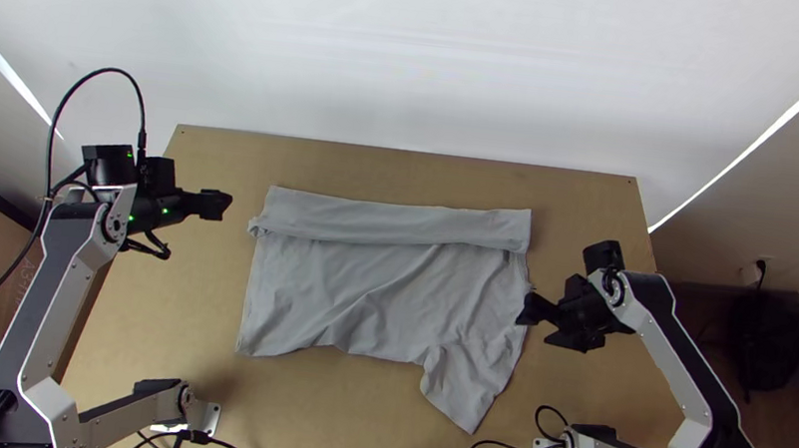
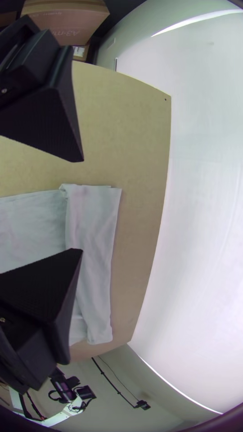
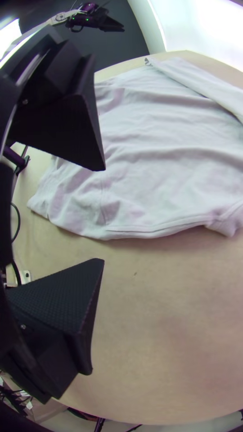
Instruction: Fold the t-shirt
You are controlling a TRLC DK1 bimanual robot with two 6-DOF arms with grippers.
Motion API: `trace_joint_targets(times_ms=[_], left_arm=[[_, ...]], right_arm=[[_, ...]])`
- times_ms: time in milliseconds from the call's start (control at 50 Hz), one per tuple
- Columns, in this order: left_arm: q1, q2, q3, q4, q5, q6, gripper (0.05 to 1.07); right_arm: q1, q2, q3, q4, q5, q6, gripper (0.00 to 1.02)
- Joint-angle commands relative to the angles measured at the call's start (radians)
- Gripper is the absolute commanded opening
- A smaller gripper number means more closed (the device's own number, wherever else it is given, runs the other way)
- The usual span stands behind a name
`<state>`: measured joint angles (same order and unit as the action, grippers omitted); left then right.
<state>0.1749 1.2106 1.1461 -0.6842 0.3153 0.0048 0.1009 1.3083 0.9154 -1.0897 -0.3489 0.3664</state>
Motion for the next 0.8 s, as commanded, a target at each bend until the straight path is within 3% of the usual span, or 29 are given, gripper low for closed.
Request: trace_joint_targets(times_ms=[0, 260, 420, 640, 700, 780], left_arm=[[0.005, -0.022, -0.009, -0.017, 0.015, 0.015, 1.02], [0.000, -0.037, -0.002, -0.029, 0.015, 0.012, 1.02], [0.000, -0.043, 0.006, -0.037, 0.015, 0.011, 1.02], [0.000, -0.046, 0.017, -0.054, 0.015, 0.018, 1.02], [0.000, -0.048, 0.018, -0.057, 0.015, 0.024, 1.02], [0.000, -0.046, 0.014, -0.081, 0.015, 0.058, 1.02]], right_arm=[[0.034, -0.041, -0.069, -0.018, -0.005, 0.012, 0.86], [0.066, 0.014, -0.144, -0.007, -0.005, -0.001, 0.86], [0.066, 0.048, -0.171, 0.074, -0.004, -0.007, 0.66], [0.066, 0.111, -0.185, 0.140, -0.002, -0.021, 0.65], [0.068, 0.114, -0.191, 0.163, 0.005, -0.035, 0.47], [0.071, 0.092, -0.211, 0.232, 0.036, -0.044, 0.09]])
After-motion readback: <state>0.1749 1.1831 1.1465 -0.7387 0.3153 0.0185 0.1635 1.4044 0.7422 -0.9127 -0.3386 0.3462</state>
